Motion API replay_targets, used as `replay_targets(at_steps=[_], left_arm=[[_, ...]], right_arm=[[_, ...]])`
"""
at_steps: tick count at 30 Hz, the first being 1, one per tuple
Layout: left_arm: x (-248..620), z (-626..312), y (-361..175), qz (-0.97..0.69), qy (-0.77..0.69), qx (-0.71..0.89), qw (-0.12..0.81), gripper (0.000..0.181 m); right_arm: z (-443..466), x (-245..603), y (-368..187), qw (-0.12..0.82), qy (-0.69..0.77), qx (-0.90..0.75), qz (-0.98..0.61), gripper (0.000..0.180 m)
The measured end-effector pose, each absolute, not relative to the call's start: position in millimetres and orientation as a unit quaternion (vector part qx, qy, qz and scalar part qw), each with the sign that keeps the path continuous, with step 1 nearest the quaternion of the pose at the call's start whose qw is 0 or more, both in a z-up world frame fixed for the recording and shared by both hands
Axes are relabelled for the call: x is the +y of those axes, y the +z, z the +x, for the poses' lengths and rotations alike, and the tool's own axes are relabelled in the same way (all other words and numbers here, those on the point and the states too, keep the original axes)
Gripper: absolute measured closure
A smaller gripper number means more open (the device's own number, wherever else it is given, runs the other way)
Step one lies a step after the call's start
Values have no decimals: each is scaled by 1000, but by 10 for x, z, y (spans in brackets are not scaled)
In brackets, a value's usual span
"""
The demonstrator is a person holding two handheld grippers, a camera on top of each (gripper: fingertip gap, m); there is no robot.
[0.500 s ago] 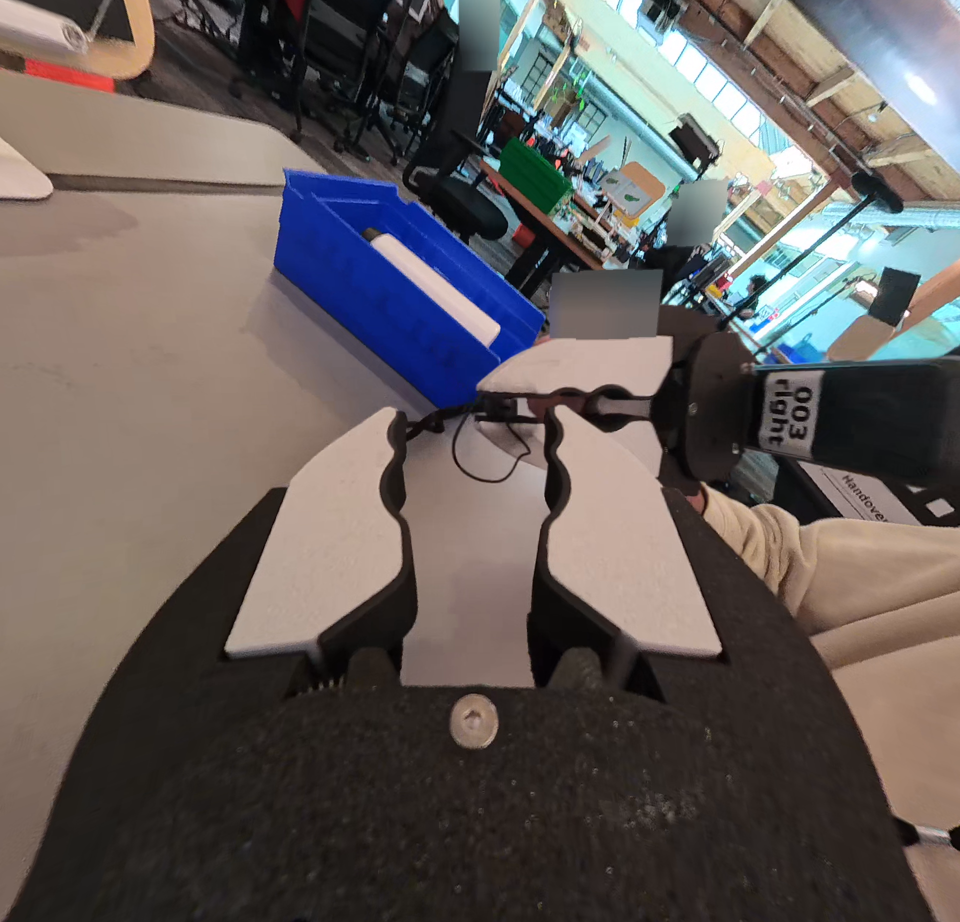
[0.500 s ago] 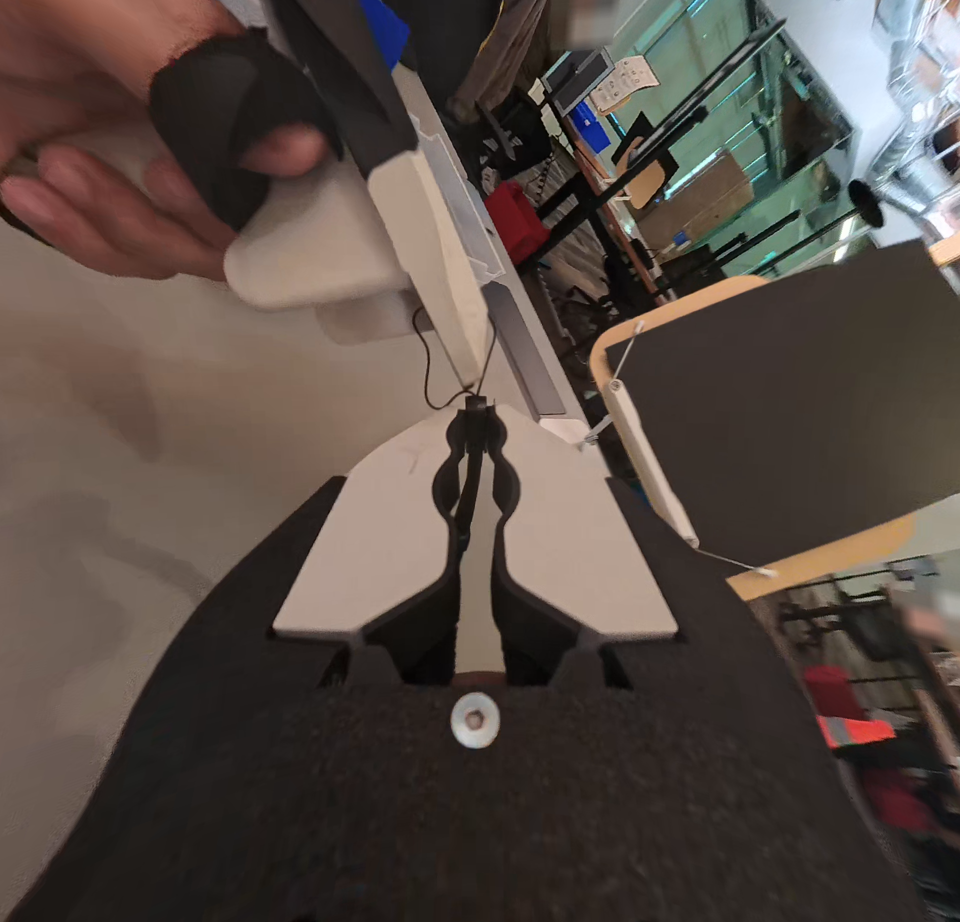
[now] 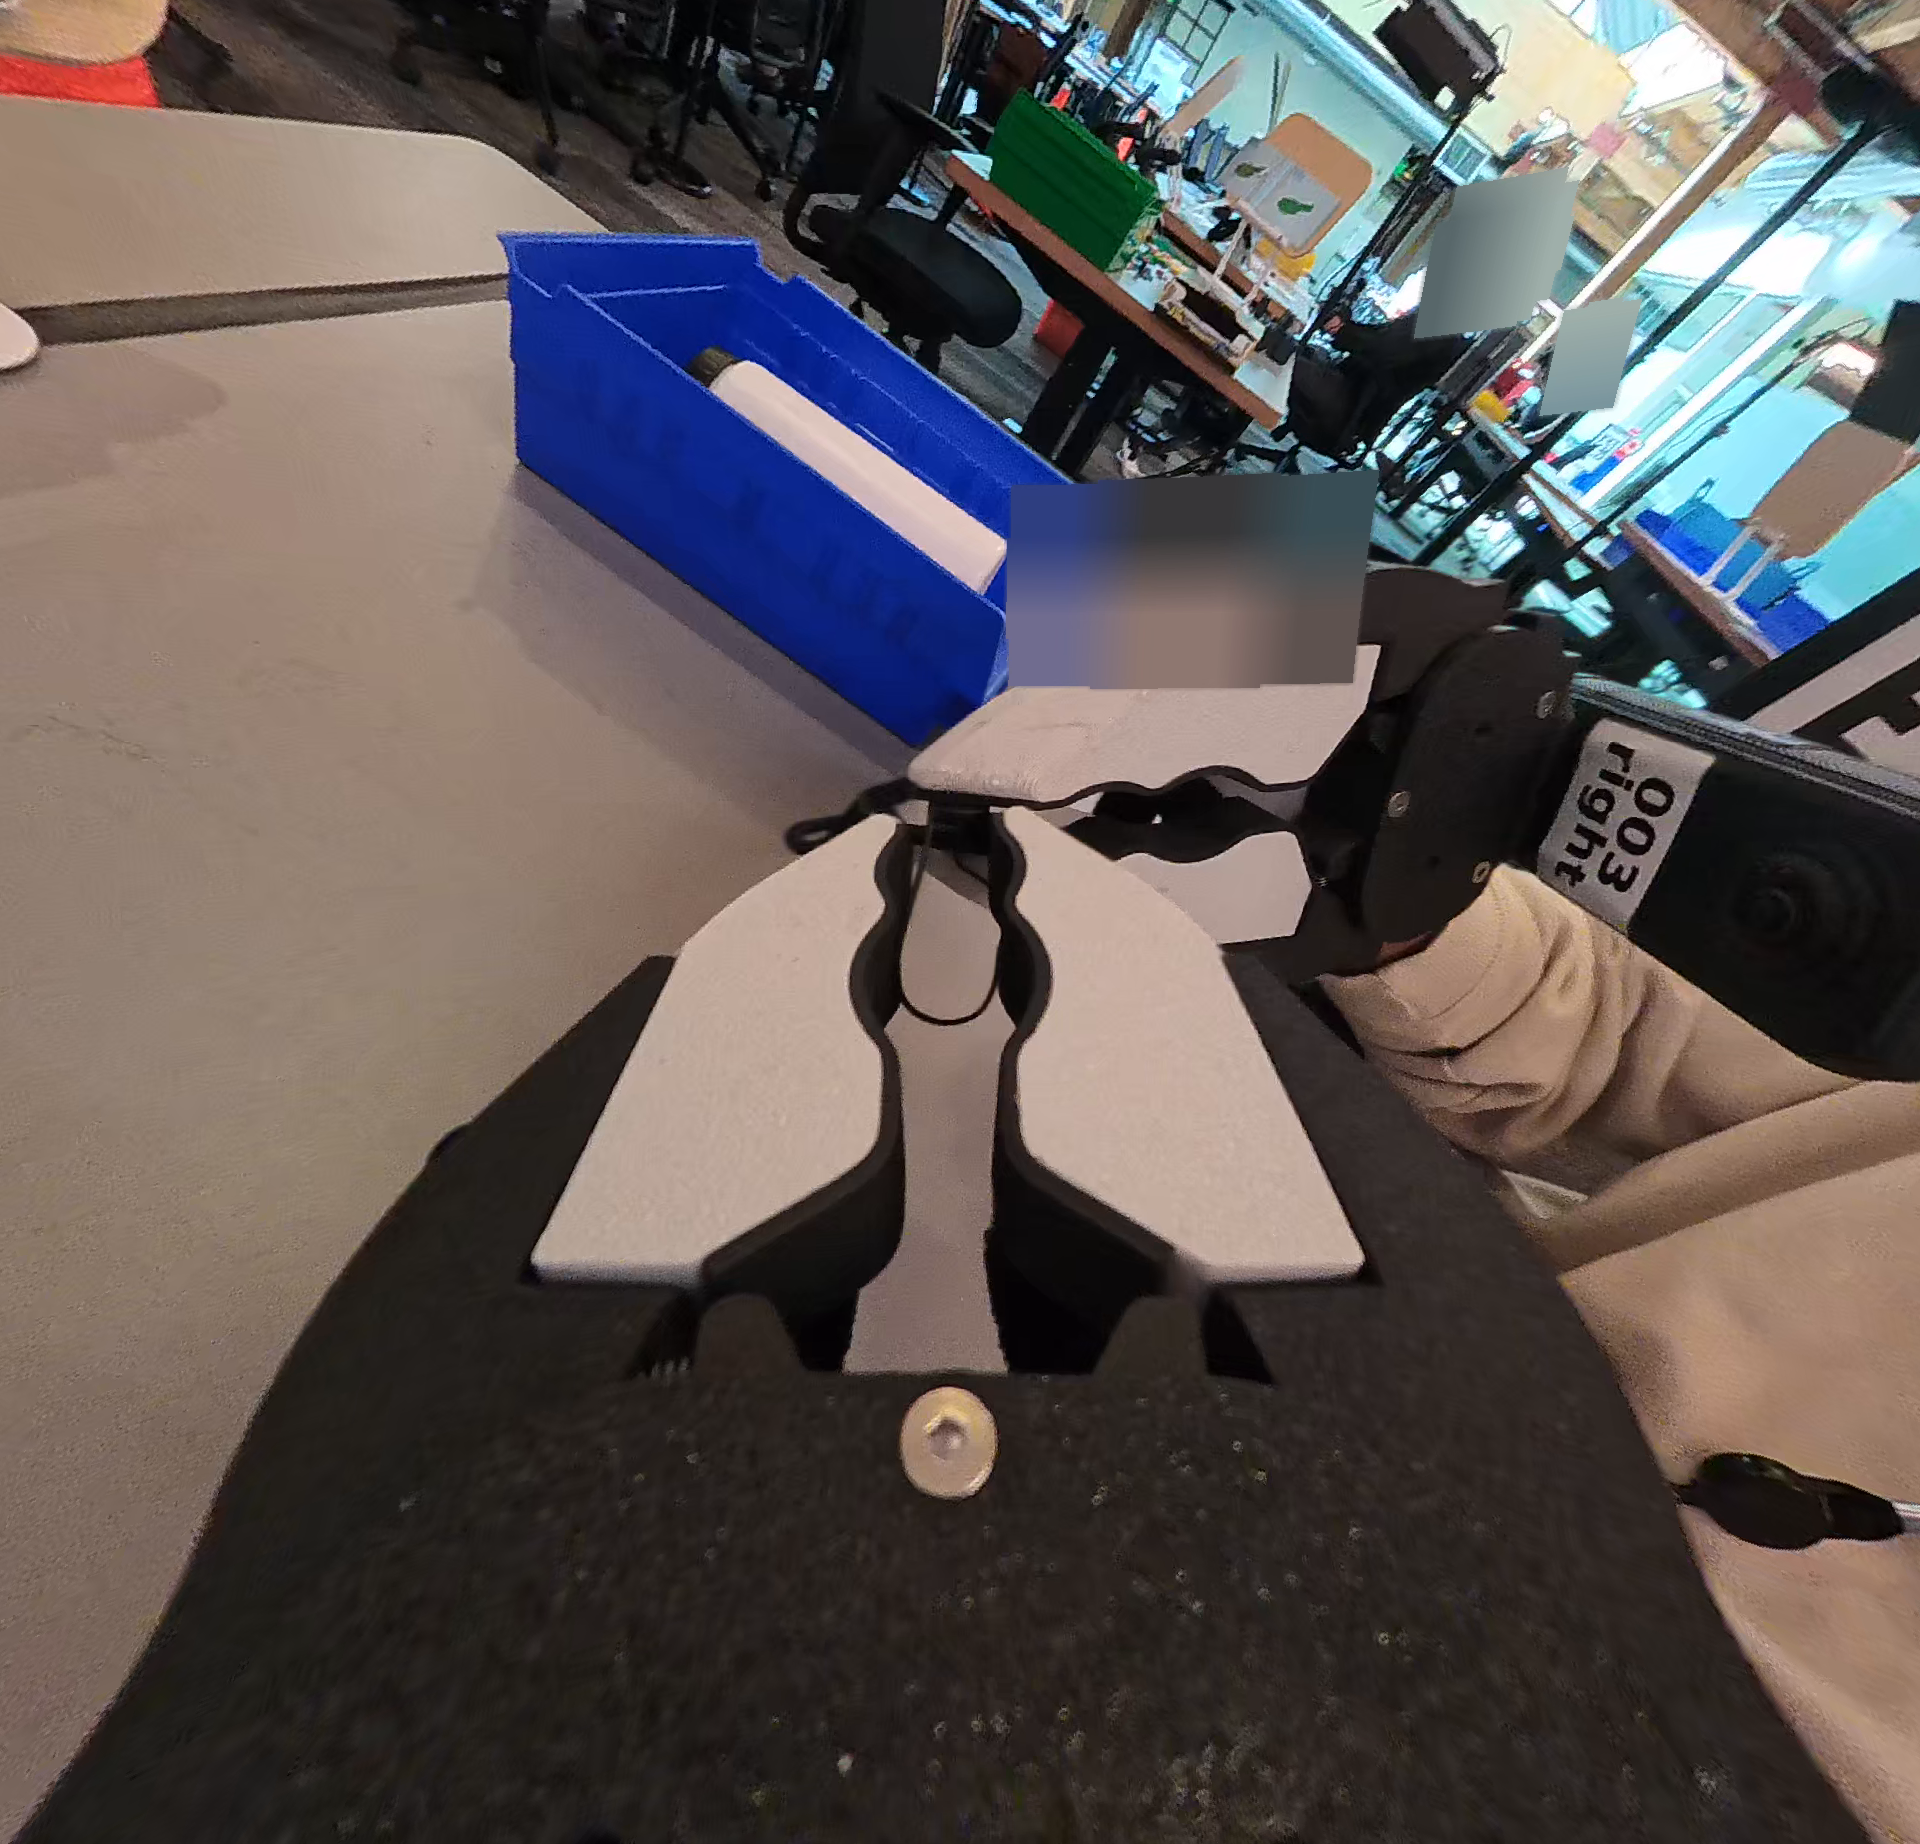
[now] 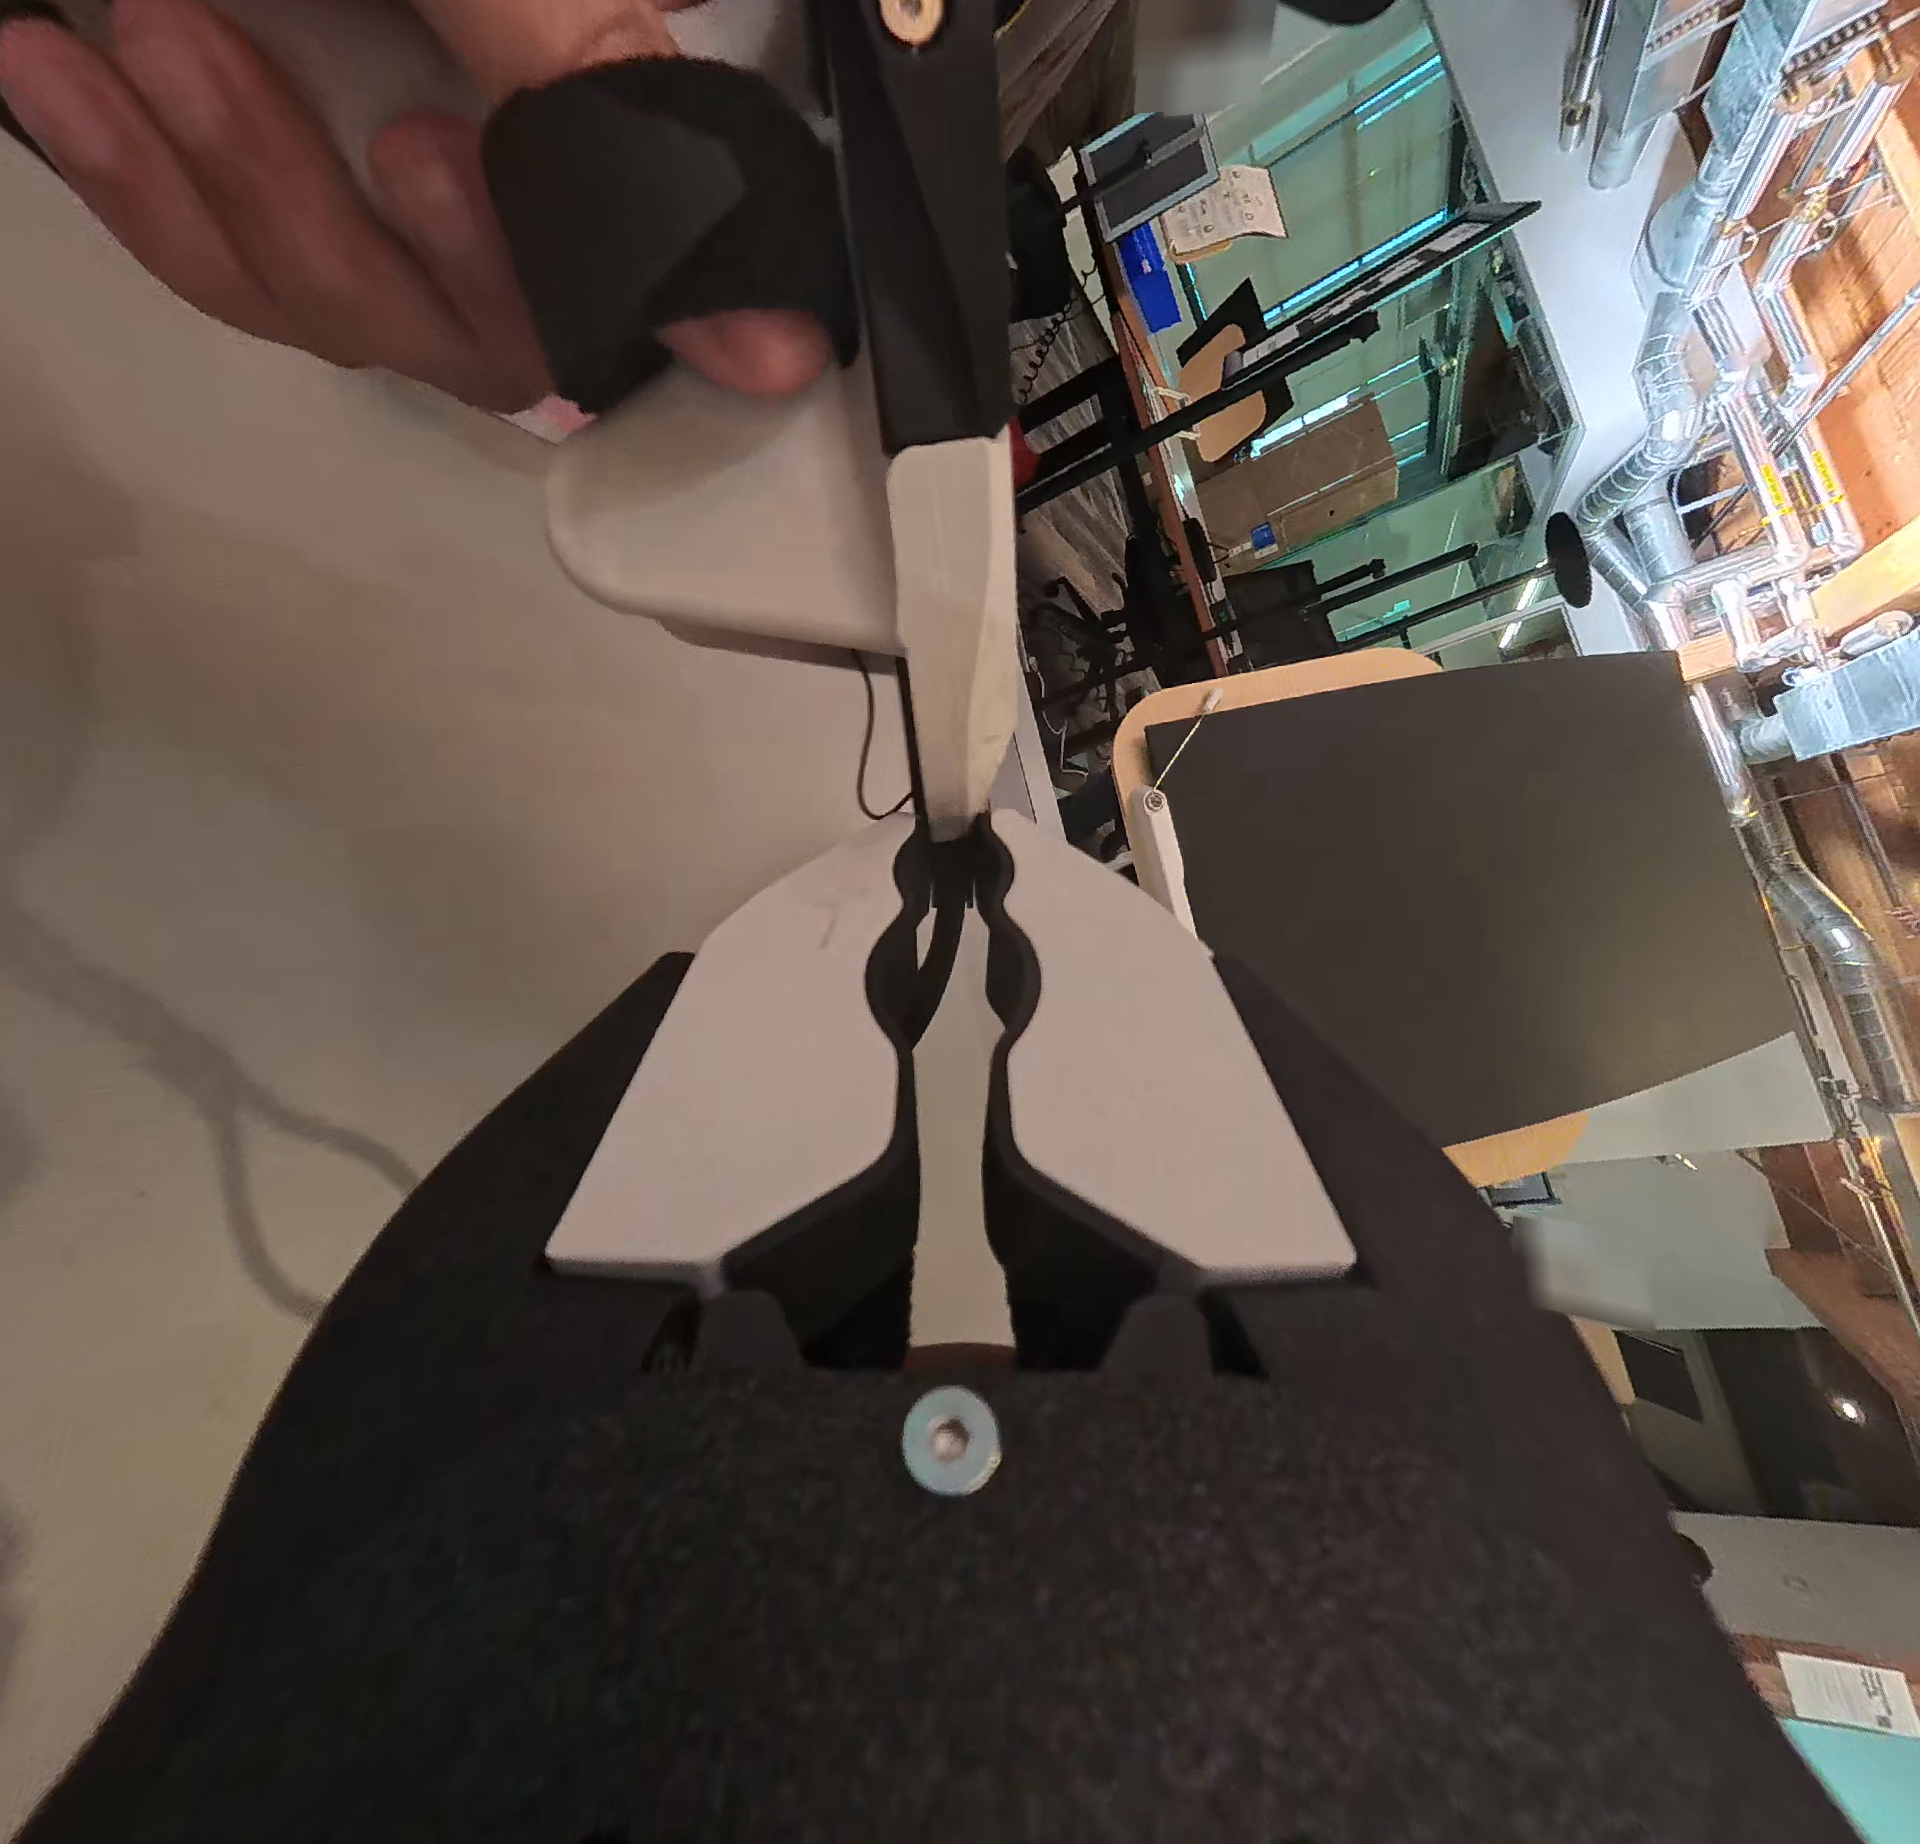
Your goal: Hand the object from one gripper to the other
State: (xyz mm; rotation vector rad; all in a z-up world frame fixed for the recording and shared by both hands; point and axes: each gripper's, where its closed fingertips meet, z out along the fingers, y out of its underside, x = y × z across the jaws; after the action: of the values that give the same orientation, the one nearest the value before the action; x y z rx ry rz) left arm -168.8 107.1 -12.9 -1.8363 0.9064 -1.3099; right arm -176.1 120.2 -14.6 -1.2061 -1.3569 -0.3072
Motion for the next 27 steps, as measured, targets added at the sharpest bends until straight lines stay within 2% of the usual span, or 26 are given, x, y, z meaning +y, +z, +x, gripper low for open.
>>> replay_targets(at_steps=[7,15,27], left_arm=[[1092,-1722,-176,-713,-485,361,356,172],[1162,-1860,-47,-705,-492,345,376,172],[1226,-2219,342,-679,-515,310,421,172]], right_arm=[[-1780,1203,-203,606,-104,-576,-539,170],[-1751,1234,-319,591,-90,-573,-562,159],[-1813,1214,-487,558,151,-505,-641,149]])
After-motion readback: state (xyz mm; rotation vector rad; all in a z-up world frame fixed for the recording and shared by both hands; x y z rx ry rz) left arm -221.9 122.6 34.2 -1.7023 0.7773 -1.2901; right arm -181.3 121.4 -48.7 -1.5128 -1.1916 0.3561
